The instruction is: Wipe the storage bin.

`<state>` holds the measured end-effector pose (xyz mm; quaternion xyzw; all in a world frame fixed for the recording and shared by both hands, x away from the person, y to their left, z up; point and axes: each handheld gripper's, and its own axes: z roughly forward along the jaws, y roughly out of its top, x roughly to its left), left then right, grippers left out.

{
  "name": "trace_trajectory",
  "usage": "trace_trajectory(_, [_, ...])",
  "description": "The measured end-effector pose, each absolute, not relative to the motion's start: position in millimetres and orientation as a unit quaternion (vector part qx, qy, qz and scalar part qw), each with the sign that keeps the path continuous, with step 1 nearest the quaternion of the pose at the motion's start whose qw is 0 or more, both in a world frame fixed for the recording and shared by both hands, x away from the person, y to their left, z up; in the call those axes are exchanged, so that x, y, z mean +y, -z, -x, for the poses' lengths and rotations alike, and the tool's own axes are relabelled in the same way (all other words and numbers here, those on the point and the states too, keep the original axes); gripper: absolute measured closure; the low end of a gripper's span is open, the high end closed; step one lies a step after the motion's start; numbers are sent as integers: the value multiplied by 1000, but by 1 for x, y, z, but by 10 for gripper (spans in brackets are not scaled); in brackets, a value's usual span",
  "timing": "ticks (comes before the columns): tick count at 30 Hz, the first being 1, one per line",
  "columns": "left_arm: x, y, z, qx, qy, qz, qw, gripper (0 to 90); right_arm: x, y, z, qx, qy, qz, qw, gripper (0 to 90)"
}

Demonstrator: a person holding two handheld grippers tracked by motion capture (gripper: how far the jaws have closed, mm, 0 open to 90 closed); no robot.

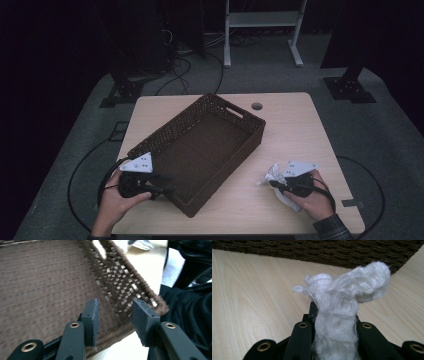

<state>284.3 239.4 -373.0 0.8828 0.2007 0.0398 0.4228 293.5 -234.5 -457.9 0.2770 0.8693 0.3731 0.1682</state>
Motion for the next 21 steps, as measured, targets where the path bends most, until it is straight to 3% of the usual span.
trace_trajectory(12, [297, 368, -307, 281, -97, -859, 417, 512, -235, 458, -294, 871, -370, -275, 171, 743])
trace_trajectory(21, [317, 361, -329, 308, -127, -856, 395, 510, -235, 459, -295, 869, -370, -280, 169, 743])
